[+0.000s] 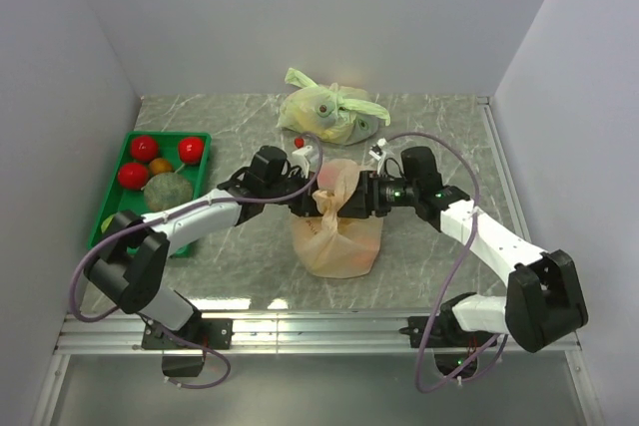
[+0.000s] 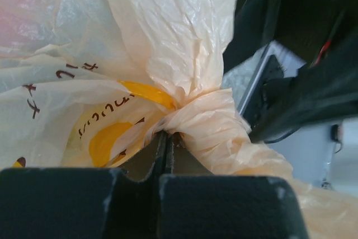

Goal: Place the fake fruits into the plastic bag and tie a complex knot

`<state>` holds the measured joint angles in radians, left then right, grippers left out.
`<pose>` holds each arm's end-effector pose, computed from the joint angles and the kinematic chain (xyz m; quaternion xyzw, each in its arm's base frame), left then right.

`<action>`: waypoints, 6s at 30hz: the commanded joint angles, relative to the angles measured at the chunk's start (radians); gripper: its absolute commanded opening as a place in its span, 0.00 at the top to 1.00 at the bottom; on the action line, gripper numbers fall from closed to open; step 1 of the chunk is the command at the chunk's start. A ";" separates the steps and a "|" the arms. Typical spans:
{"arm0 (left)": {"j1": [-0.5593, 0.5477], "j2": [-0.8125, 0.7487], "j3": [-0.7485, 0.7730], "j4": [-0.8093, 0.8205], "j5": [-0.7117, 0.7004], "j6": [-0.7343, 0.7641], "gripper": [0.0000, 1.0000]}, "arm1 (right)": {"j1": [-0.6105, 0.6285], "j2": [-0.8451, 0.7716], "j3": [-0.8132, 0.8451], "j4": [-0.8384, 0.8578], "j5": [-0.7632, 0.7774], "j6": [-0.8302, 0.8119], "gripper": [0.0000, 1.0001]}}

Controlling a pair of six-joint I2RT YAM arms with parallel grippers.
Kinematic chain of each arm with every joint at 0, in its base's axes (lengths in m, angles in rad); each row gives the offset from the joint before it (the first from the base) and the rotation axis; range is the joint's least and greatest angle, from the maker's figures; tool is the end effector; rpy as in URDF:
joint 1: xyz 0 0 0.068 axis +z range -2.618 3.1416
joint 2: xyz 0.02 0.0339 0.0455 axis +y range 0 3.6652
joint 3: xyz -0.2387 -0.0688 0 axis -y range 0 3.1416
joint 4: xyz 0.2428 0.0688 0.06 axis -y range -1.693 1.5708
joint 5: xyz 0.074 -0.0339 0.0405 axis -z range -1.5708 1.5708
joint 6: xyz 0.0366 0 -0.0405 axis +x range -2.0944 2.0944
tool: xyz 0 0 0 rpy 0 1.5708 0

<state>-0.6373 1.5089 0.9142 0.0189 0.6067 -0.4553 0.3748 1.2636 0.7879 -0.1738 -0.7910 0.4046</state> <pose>0.2506 -0.2115 0.2087 0.2182 0.8222 -0.4609 0.2528 0.2423 0.1233 0.2229 -0.1589 0.8291 0.4751 0.2483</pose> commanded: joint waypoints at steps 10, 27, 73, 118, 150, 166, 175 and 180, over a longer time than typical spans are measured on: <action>0.007 0.077 -0.067 0.429 0.102 -0.305 1.00 | 0.111 0.065 -0.018 0.321 -0.096 0.155 0.81; 0.031 0.068 -0.094 0.464 0.185 -0.321 1.00 | -0.105 -0.100 0.004 -0.044 -0.114 -0.044 0.57; 0.070 0.114 -0.127 0.604 0.323 -0.405 1.00 | -0.017 0.080 -0.018 0.217 -0.200 0.050 0.52; -0.024 0.171 -0.109 0.702 0.479 -0.355 1.00 | 0.050 0.065 0.094 0.067 -0.246 -0.042 0.28; -0.033 0.194 -0.127 0.783 0.473 -0.407 1.00 | -0.019 0.049 0.040 0.283 -0.215 0.207 0.77; -0.030 0.188 -0.110 0.894 0.438 -0.491 1.00 | 0.076 0.054 -0.078 0.385 -0.191 0.270 0.89; -0.022 0.198 -0.097 0.924 0.403 -0.536 1.00 | 0.145 0.076 -0.067 0.410 -0.168 0.326 0.82; -0.009 0.191 -0.106 0.929 0.406 -0.542 1.00 | 0.023 -0.002 -0.044 0.194 -0.177 0.199 0.61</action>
<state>-0.6250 1.7199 0.7662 0.7753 1.0550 -0.9745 0.4202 1.3109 0.7330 0.1619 -0.9279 0.6712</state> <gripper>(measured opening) 0.015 0.375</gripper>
